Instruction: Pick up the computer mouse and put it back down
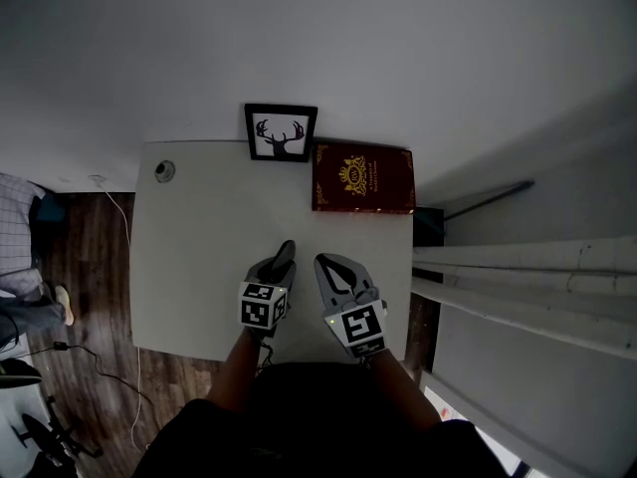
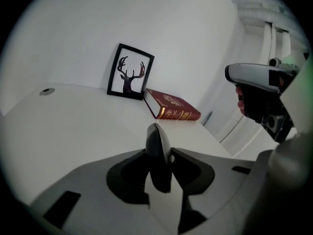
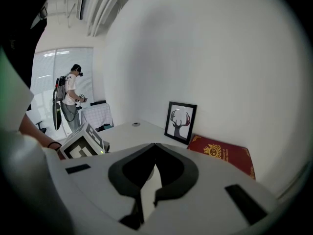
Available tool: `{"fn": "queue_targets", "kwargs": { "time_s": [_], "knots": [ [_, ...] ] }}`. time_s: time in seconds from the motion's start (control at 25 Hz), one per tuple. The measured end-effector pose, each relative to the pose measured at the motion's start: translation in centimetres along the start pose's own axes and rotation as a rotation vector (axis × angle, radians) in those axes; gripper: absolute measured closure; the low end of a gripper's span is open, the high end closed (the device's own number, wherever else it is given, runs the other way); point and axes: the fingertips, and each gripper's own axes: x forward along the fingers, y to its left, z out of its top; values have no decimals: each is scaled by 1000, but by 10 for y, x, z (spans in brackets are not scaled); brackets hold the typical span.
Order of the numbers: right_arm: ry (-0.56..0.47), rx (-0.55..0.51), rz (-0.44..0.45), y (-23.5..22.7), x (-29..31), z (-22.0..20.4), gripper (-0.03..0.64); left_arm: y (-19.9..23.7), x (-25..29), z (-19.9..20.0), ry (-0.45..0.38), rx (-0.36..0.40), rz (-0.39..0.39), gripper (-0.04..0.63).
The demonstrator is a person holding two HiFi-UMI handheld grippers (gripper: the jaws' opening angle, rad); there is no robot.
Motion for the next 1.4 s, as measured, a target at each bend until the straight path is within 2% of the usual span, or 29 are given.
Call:
{"fn": "queue_targets", "kwargs": {
  "time_s": [1.0,1.2,1.4],
  "knots": [
    [22,-38,-18,-11,5,-17,597,-8,23,-10,57,-13,-27,466],
    [4,2,-12,-9,3,-19,597,-6,27,-9,60,14,13,465],
    [21,-7,-29,-14,1,-19,597,-1,28,-7,53,87,73,460]
  ]
}}
